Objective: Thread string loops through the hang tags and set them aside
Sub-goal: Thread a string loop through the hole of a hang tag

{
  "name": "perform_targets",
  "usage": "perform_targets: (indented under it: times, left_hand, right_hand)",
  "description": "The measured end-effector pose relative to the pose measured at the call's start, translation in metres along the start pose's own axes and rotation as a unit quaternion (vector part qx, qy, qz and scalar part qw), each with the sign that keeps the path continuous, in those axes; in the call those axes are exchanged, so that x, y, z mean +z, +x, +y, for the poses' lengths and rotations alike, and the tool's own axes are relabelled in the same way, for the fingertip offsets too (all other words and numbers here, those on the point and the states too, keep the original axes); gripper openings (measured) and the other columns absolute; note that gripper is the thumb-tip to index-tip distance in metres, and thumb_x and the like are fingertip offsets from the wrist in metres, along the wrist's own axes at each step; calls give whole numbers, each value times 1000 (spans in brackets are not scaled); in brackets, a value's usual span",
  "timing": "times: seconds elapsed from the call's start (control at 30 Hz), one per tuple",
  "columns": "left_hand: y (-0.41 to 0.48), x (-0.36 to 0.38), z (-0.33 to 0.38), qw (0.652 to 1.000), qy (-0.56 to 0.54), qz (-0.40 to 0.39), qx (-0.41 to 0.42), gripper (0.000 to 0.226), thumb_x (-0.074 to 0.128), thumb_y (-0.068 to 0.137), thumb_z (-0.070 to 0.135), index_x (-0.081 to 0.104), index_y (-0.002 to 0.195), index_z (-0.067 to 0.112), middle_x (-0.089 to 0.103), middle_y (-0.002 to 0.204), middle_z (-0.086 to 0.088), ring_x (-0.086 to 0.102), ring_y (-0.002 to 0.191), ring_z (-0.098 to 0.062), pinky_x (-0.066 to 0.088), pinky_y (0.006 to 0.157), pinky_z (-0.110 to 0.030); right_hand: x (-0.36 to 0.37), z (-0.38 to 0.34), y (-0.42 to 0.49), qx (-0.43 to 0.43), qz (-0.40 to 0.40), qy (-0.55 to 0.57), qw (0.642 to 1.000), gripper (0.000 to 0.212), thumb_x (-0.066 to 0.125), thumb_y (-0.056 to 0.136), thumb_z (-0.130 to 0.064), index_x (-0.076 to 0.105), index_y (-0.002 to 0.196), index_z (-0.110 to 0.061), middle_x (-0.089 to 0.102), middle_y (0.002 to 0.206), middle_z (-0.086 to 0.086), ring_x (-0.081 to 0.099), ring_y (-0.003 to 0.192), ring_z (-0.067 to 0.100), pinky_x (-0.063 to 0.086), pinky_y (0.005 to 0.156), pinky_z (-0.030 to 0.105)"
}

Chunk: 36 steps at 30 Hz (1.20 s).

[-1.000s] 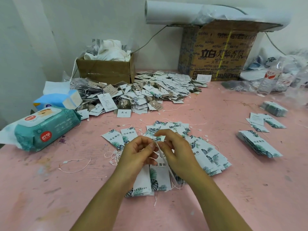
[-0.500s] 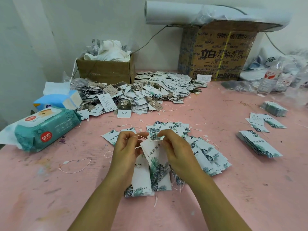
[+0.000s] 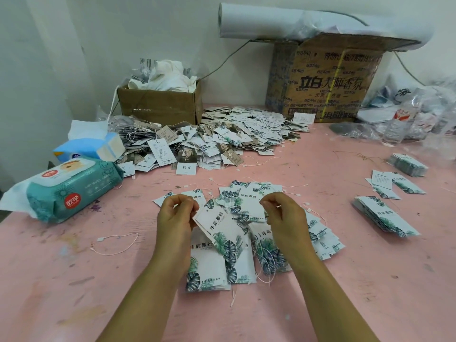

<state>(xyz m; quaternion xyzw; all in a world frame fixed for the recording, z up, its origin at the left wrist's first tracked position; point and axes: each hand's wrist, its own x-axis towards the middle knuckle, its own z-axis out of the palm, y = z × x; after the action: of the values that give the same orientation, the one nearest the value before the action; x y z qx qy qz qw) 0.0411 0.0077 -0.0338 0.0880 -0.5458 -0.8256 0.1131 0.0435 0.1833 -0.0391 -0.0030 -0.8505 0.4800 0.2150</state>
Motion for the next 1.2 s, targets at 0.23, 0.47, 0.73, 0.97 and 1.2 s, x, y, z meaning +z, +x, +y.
perform_targets:
  times: [0.23, 0.47, 0.73, 0.97, 1.2]
  left_hand:
    - [-1, -6, 0, 989, 112, -39, 93, 16, 66, 82, 3, 65, 76, 18, 70, 66, 4, 63, 67, -10, 50, 68, -27]
    - [-10, -2, 2, 949, 250, -82, 176, 23, 75, 75, 10, 67, 78, 32, 69, 70, 20, 62, 66, 6, 44, 60, -6]
    - [-14, 1, 3, 942, 260, -103, 188, 21, 73, 77, 10, 64, 71, 28, 69, 68, 19, 59, 62, 6, 40, 60, -3]
    - [-15, 2, 1, 938, 268, -124, 179, 19, 70, 79, 13, 63, 71, 28, 69, 69, 16, 59, 65, 4, 42, 68, -11]
    - [-17, 4, -1, 923, 300, -149, 192, 21, 67, 82, 15, 61, 75, 33, 67, 76, 20, 57, 75, 1, 39, 75, -15]
  right_hand:
    - [-1, -8, -3, 19, -2, 181, 983, 25, 57, 86, 5, 67, 81, -17, 59, 55, -7, 49, 46, 7, 44, 48, 19]
    - [2, -15, -8, -12, -67, 221, 973, 22, 55, 87, 5, 56, 76, -13, 62, 54, -1, 51, 43, 13, 46, 46, 24]
    - [3, -19, -9, -14, -78, 280, 957, 25, 51, 87, 12, 63, 88, -10, 64, 62, -1, 61, 55, 11, 53, 59, 24]
    - [3, -18, -8, -2, -92, 297, 950, 27, 52, 86, 12, 65, 87, -12, 69, 65, 0, 65, 57, 15, 54, 58, 23]
    - [7, -18, -13, -78, -70, 194, 975, 32, 62, 82, 5, 66, 82, -27, 69, 67, -12, 65, 63, 8, 52, 64, 20]
